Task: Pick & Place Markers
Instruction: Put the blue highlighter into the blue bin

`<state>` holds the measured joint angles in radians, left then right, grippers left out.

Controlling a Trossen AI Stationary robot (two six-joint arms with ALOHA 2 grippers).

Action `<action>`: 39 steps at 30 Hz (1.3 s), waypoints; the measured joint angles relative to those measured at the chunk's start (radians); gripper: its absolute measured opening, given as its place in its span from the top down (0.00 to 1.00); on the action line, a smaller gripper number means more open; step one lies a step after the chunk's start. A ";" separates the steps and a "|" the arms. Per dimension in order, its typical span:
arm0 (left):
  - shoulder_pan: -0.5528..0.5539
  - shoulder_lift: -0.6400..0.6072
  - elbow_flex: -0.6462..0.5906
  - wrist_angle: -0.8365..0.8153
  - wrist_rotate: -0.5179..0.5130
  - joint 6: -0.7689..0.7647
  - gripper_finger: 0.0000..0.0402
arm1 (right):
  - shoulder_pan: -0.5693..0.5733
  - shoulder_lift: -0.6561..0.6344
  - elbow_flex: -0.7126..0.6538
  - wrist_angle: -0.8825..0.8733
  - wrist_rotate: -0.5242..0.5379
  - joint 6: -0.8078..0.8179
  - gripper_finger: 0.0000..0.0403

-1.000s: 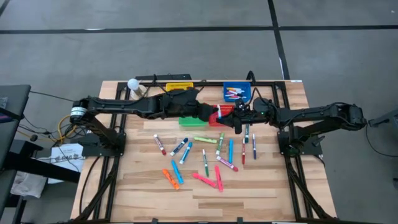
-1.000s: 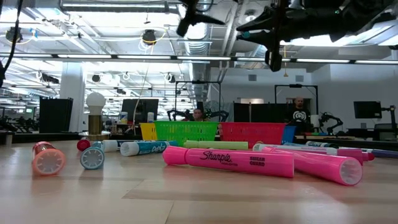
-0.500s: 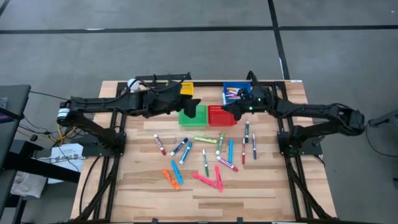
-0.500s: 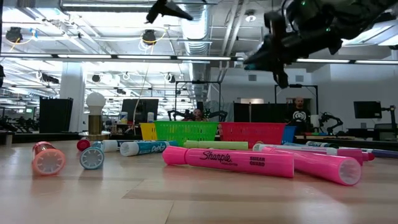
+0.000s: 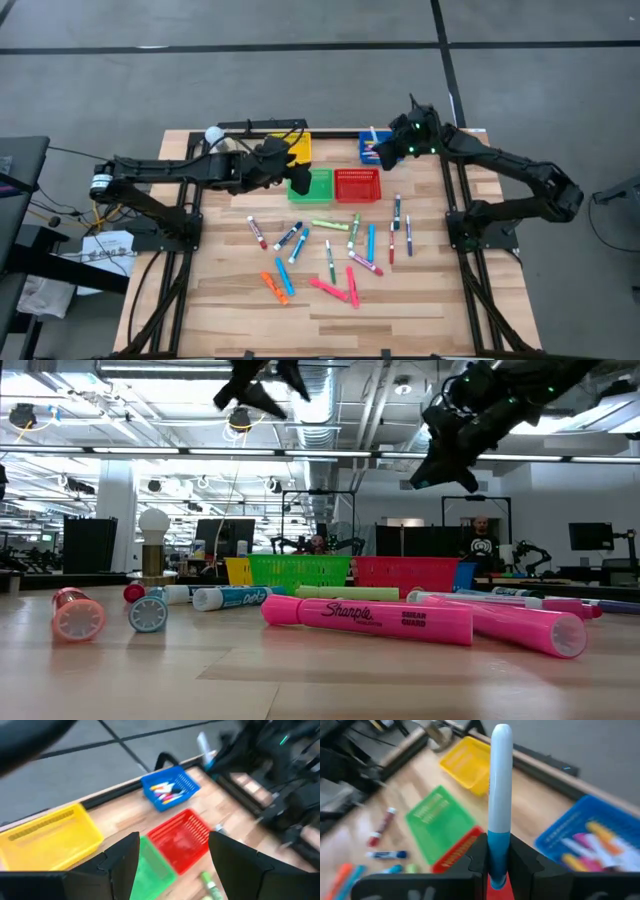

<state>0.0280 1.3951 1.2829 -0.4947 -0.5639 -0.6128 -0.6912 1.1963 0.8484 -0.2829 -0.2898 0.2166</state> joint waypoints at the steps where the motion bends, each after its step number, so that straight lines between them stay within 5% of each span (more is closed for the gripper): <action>1: 0.000 -0.005 -0.022 0.006 -0.003 -0.002 0.41 | -0.007 0.011 0.026 -0.029 0.014 -0.032 0.91; 21: 0.000 -0.482 -0.599 0.356 0.040 0.087 0.41 | -0.051 0.398 0.403 -0.495 0.226 -0.491 0.91; 30: 0.000 -0.683 -0.732 0.406 0.041 0.110 0.41 | -0.073 0.570 0.512 -0.592 0.329 -0.592 0.90; 39: 0.001 -0.734 -0.787 0.418 0.066 0.137 0.41 | -0.103 0.694 0.561 -0.663 0.411 -0.653 0.90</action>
<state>0.0290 0.6613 0.4958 -0.0768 -0.4976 -0.4757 -0.7939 1.8902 1.4094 -0.9456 0.1212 -0.4362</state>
